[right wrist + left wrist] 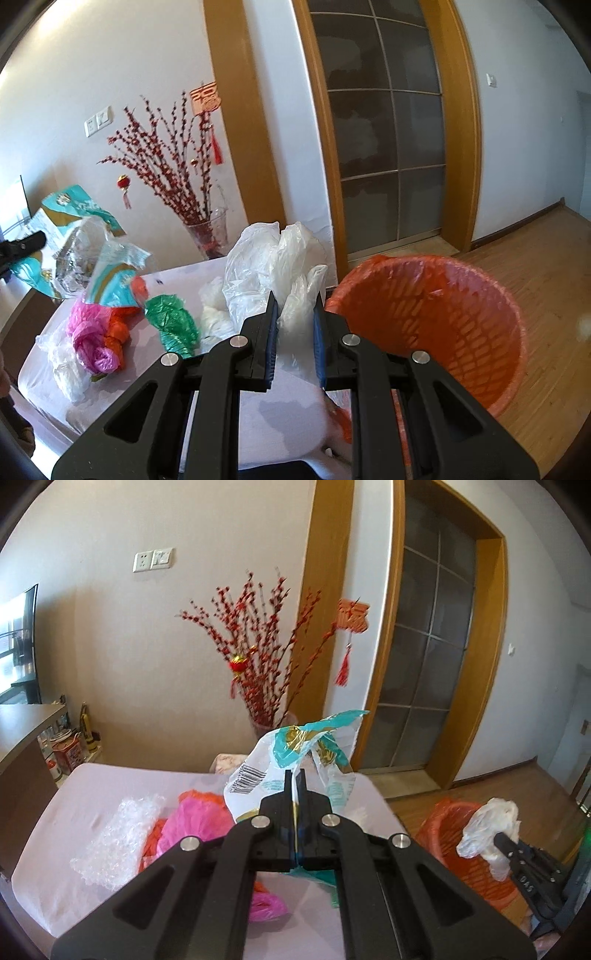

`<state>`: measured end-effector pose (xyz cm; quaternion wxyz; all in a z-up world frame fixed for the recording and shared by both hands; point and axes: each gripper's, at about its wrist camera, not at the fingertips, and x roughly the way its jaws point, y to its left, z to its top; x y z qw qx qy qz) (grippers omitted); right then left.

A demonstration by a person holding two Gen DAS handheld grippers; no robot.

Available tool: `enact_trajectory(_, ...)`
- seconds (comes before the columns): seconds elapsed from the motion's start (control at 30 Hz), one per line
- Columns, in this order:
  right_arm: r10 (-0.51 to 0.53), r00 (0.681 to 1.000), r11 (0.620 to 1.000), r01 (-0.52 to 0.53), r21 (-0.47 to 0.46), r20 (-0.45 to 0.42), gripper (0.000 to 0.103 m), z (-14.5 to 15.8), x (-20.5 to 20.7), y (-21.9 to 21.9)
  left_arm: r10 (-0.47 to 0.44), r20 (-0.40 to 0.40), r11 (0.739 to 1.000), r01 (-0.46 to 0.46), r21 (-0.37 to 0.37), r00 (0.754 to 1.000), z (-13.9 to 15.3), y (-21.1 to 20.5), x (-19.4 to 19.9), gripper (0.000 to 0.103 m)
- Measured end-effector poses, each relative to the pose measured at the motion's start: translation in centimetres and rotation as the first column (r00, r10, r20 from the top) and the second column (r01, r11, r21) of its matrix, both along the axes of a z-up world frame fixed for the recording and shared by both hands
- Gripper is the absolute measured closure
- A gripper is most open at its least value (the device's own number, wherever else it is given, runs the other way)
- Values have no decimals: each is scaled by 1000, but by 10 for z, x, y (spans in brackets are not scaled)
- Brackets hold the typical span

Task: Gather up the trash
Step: 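Carry both held bags over the orange basket with both tools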

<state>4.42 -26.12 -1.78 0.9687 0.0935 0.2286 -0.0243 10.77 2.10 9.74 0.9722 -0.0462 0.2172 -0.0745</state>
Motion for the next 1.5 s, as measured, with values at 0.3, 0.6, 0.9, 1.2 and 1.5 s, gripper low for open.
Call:
enact_trajectory(0.3,-64,998,998,64,-9,23,86,10,-9,-24,-83,28,996,83,-17,996,19,-36,6,101)
enact_trajectory(0.6,-161,986,987,161,1,36,86,17,-22,-61,-272,-35,960,269,-80,962,-14,-112,23,101)
enact_trajectory(0.9,-254,966,966,253,47,34,86,14,-31,-104,-408,-100,907,390,-162,907,-46,-169,34,101)
enact_trajectory(1.2,-288,958,955,286,85,12,86,3,-22,-124,-475,-135,875,451,-174,869,-70,-211,34,101)
enact_trajectory(1.5,-298,955,944,297,145,-16,65,-6,-12,-146,-492,-229,869,456,-194,840,-105,-235,51,74)
